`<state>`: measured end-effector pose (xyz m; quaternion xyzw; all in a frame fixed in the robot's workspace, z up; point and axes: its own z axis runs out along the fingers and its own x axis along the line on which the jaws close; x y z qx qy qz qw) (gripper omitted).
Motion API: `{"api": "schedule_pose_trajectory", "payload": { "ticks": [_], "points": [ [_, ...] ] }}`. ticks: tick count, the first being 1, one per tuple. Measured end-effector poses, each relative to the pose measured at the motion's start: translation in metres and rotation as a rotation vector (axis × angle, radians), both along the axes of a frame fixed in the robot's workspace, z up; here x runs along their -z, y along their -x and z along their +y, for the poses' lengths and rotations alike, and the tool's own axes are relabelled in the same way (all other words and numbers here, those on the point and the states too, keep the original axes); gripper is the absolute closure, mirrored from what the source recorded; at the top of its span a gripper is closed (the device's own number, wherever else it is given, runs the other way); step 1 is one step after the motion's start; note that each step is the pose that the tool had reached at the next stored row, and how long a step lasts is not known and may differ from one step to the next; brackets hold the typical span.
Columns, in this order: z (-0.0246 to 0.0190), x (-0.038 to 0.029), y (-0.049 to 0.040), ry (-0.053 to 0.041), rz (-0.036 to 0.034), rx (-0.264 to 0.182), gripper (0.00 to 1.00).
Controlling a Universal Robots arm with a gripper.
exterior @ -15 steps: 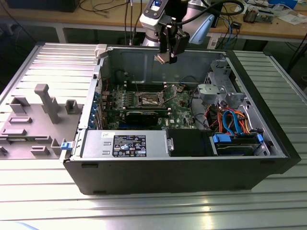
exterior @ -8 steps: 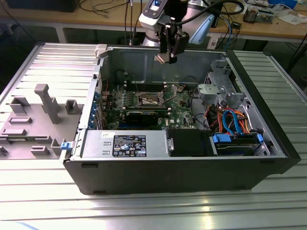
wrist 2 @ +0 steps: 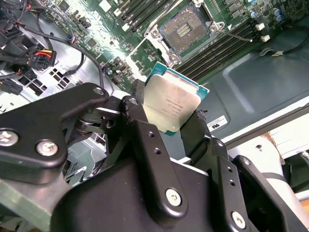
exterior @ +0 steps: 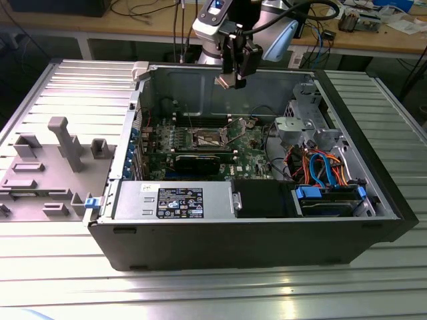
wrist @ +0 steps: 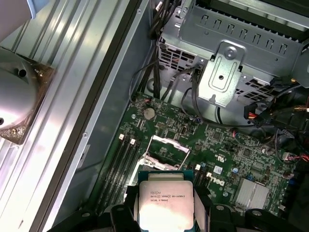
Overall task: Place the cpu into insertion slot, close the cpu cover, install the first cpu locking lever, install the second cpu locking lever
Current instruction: 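Place the cpu into insertion slot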
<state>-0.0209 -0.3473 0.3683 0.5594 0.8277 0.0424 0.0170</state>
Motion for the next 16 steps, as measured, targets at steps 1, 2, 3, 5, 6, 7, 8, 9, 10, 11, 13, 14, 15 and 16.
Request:
{"api": "schedule_pose_trajectory", "payload": {
  "ticks": [1,2,3,5,6,7,8,9,10,11,13,14,15,16],
  "points": [
    [0.0000,0.0000,0.0000,-0.0001,0.0000,0.003,0.46],
    [0.0000,0.0000,0.0000,-0.0001,0.0000,0.005,0.46],
    [0.0000,0.0000,0.0000,0.0000,0.0000,0.007,0.46],
    [0.0000,0.0000,0.0000,0.0000,0.0000,0.011,0.46],
    [0.0000,0.0000,0.0000,0.0000,0.0000,0.013,0.46],
    [0.0000,0.0000,0.0000,-0.0001,0.0000,0.015,0.46],
    [0.0000,0.0000,0.0000,0.0000,0.0000,0.017,0.46],
    [0.0000,0.0000,0.0000,0.0000,0.0000,0.019,0.46],
    [0.0000,0.0000,0.0000,0.0000,0.0000,0.022,0.46],
    [0.0000,0.0000,0.0000,0.0000,0.0000,0.024,0.46],
    [0.0000,0.0000,0.0000,-0.0001,0.0000,0.028,0.46],
    [0.0000,0.0000,0.0000,0.0000,0.0000,0.031,0.46],
    [0.0000,0.0000,0.0000,0.0000,0.0000,0.032,0.46],
    [0.0000,0.0000,0.0000,0.0000,0.0000,0.036,0.46]
  ]
}}
